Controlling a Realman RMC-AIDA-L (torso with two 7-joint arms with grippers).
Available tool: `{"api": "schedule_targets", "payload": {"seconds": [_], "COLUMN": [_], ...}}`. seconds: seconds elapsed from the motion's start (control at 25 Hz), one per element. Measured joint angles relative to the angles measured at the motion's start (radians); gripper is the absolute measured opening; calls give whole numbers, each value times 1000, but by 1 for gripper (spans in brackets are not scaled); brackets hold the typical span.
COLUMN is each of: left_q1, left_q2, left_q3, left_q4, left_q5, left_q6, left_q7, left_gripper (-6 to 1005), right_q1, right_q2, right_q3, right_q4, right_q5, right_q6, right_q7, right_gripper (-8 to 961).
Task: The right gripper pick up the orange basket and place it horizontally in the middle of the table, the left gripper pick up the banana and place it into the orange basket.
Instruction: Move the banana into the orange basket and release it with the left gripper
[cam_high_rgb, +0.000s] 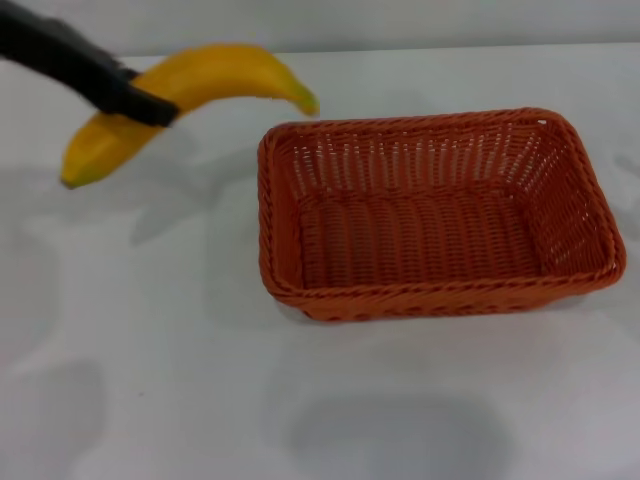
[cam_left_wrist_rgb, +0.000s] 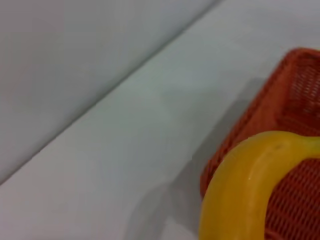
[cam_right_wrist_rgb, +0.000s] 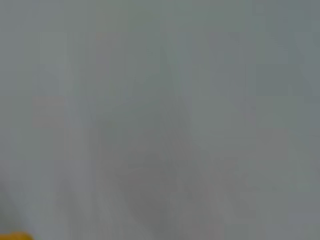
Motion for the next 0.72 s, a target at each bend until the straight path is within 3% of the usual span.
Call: {"api": "schedule_targets", "payload": {"seconds": [0.12, 0.24, 0.28, 0.32, 0.44, 0.72], "left_q1": [-66, -121, -121, -154, -188, -277], "left_q2": [-6, -24, -24, -50, -74, -94], "left_q3": [124, 187, 187, 198, 206, 252], "left_q4": [60, 104, 104, 122, 150, 293], "left_q5": [8, 17, 17, 30, 38, 19], "left_q6": [55, 104, 104, 149, 198, 259], "left_q7": [-33, -49, -49, -53, -49, -51], "left_gripper": [499, 499, 499, 499, 499, 500], "right_q1": [7, 15, 17, 19, 25, 48], "right_q2": [1, 1, 1, 1, 1, -1], "right_q3": [0, 0, 0, 0, 0, 1], "right_q4": [1, 9, 12, 16, 24, 50], "right_q5": [5, 6, 6, 6, 7, 7], "right_q6": [0, -1, -2, -4, -11, -40], "right_q7": [-6, -17, -20, -25, -41, -72], "right_gripper": [870, 870, 870, 870, 869, 869]}}
